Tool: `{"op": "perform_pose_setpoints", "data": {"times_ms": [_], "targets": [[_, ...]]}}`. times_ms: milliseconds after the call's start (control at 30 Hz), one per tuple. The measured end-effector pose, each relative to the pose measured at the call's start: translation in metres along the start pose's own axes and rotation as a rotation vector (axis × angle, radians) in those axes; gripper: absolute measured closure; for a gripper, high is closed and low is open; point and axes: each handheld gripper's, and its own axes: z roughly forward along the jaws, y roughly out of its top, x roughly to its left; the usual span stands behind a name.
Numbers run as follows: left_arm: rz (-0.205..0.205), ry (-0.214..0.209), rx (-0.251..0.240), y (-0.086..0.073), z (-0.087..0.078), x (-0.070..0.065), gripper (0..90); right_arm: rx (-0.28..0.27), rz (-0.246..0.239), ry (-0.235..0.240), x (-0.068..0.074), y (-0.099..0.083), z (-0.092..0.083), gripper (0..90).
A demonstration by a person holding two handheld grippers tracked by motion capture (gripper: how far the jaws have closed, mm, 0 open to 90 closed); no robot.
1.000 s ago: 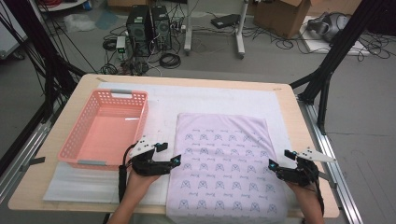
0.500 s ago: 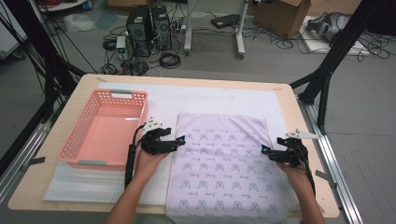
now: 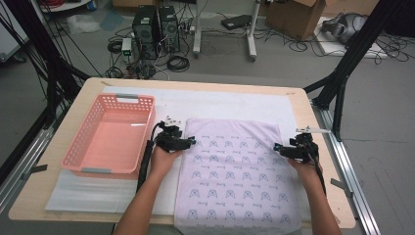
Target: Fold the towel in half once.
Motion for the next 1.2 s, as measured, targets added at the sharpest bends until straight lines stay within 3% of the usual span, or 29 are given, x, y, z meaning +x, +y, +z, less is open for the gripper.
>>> {"op": "perform_pose_setpoints", "data": {"times_ms": [133, 200, 267, 300, 333, 400, 467, 567, 667, 767, 833, 900, 967, 1200], "targets": [[0.091, 0.08, 0.025, 0.0, 0.001, -0.008, 49.7, 0.036, -0.016, -0.046, 0.001, -0.001, 0.006, 35.5], [0.115, 0.076, 0.021, 0.0, 0.001, -0.01, 55.8, 0.043, -0.041, -0.082, 0.003, -0.001, 0.006, 44.0], [0.176, 0.059, 0.022, 0.0, 0.002, -0.014, 77.6, 0.046, -0.037, -0.097, 0.003, 0.0, 0.006, 51.5], [0.198, 0.068, 0.024, 0.0, 0.002, -0.018, 84.4, 0.054, -0.034, -0.098, 0.004, 0.001, 0.006, 58.2], [0.192, 0.069, 0.025, 0.0, 0.002, -0.018, 86.1, 0.062, -0.032, -0.094, 0.006, 0.002, 0.005, 68.7], [0.141, 0.041, 0.027, 0.001, 0.002, -0.013, 87.0, 0.08, -0.045, -0.065, 0.009, 0.005, 0.006, 84.8], [0.11, 0.036, 0.032, 0.003, 0.002, -0.012, 87.4, 0.096, -0.069, -0.074, 0.012, 0.008, 0.007, 86.2], [0.071, 0.066, 0.005, 0.009, 0.001, -0.008, 87.5, 0.081, -0.048, -0.073, 0.007, 0.01, 0.007, 86.8], [0.079, 0.09, -0.019, 0.018, -0.001, -0.006, 87.5, 0.046, -0.012, -0.064, 0.002, 0.014, 0.005, 87.0], [0.057, 0.102, -0.042, 0.03, -0.003, -0.002, 87.5, 0.007, -0.016, -0.077, 0.003, 0.022, 0.003, 87.1], [0.034, 0.119, -0.092, 0.038, -0.006, 0.0, 87.5, -0.042, -0.014, -0.083, 0.003, 0.031, -0.001, 87.1], [0.016, 0.119, -0.113, 0.045, -0.01, 0.003, 87.5, -0.09, -0.013, -0.083, 0.003, 0.039, -0.006, 87.1], [-0.012, 0.1, -0.133, 0.046, -0.014, 0.005, 87.5, -0.112, 0.0, -0.077, 0.003, 0.045, -0.009, 87.1], [-0.01, 0.036, -0.128, 0.039, -0.028, 0.002, 87.5, -0.105, 0.01, -0.029, 0.003, 0.038, -0.02, 87.0]]}}
